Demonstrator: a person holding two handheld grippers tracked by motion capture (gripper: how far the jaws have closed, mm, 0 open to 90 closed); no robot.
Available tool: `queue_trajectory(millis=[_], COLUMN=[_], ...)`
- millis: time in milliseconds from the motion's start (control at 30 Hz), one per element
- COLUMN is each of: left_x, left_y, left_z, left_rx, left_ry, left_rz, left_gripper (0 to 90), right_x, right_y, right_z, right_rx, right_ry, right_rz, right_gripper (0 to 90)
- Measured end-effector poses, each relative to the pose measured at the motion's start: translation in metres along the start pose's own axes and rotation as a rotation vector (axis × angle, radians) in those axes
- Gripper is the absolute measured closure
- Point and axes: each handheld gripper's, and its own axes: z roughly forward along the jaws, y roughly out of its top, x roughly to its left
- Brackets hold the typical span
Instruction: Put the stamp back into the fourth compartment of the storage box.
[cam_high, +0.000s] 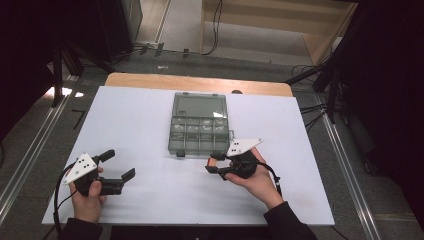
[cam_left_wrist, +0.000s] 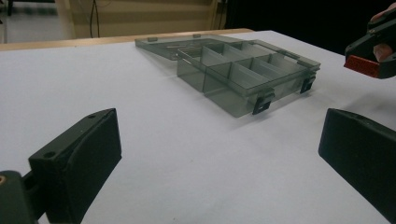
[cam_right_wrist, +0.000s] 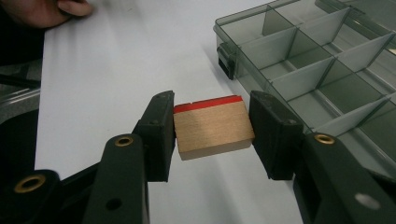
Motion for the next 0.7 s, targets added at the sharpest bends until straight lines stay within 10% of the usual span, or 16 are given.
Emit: queue_trajectory(millis=[700], left_x=[-0.0004], left_y=[0.0001], left_z=[-0.0001], left_rx=[0.000], left_ry=[-0.001], left_rz=[0.000], left_gripper=[0.0], right_x=[-0.0094], right_y=[0.0033], right_z=[-0.0004], right_rx=[0.010], right_ry=[-0.020], right_rz=[0.016], right_gripper=[50.9])
